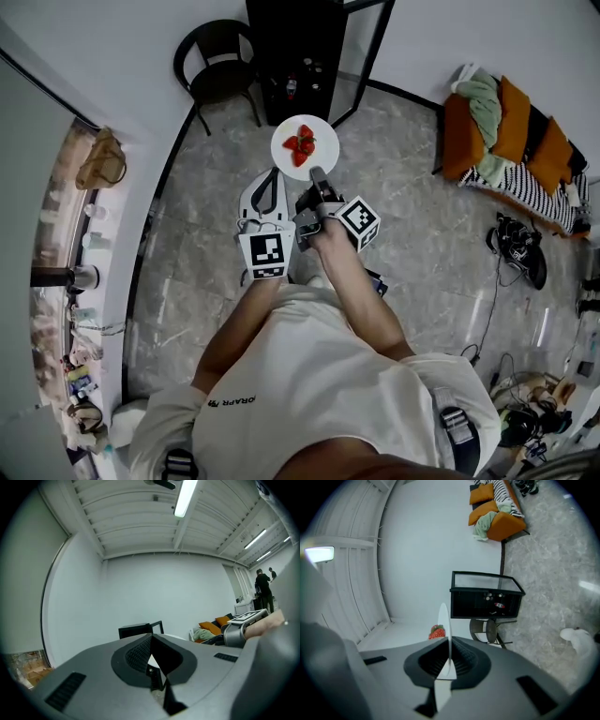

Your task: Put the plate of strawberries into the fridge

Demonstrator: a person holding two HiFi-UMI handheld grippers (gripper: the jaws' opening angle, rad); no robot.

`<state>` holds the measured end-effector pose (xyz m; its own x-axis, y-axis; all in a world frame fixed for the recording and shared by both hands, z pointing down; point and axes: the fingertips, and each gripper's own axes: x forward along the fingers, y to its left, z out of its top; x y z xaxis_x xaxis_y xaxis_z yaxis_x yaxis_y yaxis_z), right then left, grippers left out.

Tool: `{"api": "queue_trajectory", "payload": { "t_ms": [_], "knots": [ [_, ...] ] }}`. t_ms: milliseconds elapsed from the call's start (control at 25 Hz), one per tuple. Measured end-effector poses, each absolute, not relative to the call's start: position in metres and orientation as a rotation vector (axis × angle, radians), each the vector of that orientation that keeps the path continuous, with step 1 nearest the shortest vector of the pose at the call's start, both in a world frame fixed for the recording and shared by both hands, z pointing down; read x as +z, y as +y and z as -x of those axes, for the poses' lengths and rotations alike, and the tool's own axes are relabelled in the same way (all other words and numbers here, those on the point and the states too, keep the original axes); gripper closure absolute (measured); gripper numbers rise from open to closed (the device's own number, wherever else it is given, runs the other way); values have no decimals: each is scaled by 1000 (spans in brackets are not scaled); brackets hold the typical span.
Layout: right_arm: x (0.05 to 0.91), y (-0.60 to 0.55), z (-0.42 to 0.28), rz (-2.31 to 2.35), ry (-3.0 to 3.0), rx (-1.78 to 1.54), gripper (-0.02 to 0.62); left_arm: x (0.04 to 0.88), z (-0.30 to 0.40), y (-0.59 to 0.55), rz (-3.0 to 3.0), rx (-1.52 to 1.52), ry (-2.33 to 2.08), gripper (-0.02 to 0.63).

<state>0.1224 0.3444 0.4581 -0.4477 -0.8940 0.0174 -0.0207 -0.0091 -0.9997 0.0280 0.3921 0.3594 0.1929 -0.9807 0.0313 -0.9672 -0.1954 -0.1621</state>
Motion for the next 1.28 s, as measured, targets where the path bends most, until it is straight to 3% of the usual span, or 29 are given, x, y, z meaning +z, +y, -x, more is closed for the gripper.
{"api": "queue_trajectory", "payload": {
  "t_ms": [1280],
  "knots": [
    [483,39,-59,1093,1479,-1533,577,375,51,62,2447,-197,1856,603]
  ]
}}
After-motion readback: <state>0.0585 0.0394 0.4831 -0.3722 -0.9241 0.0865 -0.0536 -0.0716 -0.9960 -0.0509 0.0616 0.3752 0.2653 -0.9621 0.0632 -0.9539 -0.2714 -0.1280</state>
